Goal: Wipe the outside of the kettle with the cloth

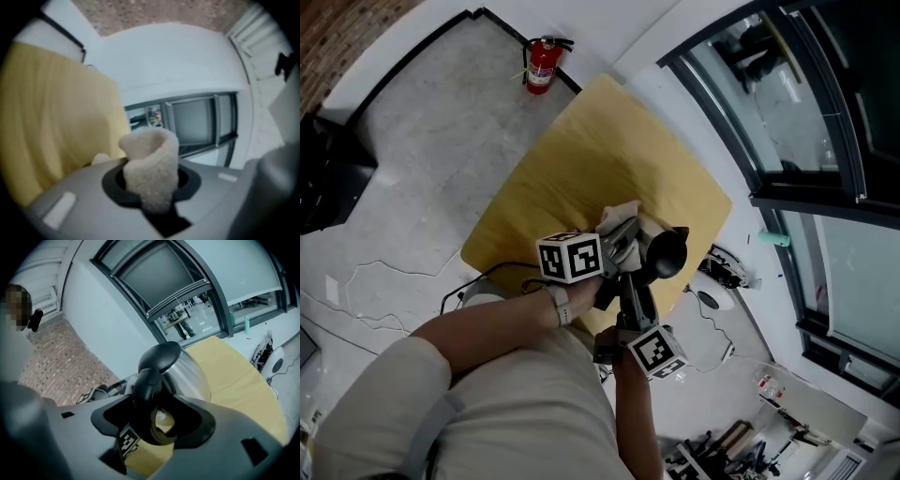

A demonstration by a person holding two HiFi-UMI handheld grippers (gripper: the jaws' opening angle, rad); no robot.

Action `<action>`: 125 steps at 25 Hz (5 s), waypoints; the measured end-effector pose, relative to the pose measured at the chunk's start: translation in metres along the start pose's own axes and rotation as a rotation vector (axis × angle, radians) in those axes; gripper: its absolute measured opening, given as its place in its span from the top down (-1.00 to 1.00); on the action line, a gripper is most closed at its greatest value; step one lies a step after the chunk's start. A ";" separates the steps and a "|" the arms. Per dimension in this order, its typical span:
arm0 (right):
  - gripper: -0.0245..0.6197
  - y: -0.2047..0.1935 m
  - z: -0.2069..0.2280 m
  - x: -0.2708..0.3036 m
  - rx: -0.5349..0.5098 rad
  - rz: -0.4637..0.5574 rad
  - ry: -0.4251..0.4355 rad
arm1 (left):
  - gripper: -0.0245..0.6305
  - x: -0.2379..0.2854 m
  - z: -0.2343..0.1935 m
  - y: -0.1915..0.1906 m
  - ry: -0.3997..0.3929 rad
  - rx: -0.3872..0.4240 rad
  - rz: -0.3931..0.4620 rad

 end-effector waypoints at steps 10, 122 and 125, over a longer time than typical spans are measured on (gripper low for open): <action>0.12 -0.007 -0.003 0.001 0.006 -0.042 0.017 | 0.64 0.011 -0.057 -0.015 0.041 -0.199 -0.092; 0.44 -0.040 0.033 -0.068 -0.578 -0.479 -0.090 | 0.70 -0.108 0.037 -0.043 -0.396 0.557 -0.847; 0.44 -0.008 0.032 -0.089 -0.511 -0.258 -0.057 | 0.69 -0.098 0.085 -0.031 -0.470 0.508 -0.654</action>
Point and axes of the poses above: the fingertips, and each gripper's own axes: x forward along the fingers, z to its right, y out of its top, the point moved 1 cm from there along -x, backward along the fingers, and after that the axes turned 10 degrees about x, right-handed, at the moved point
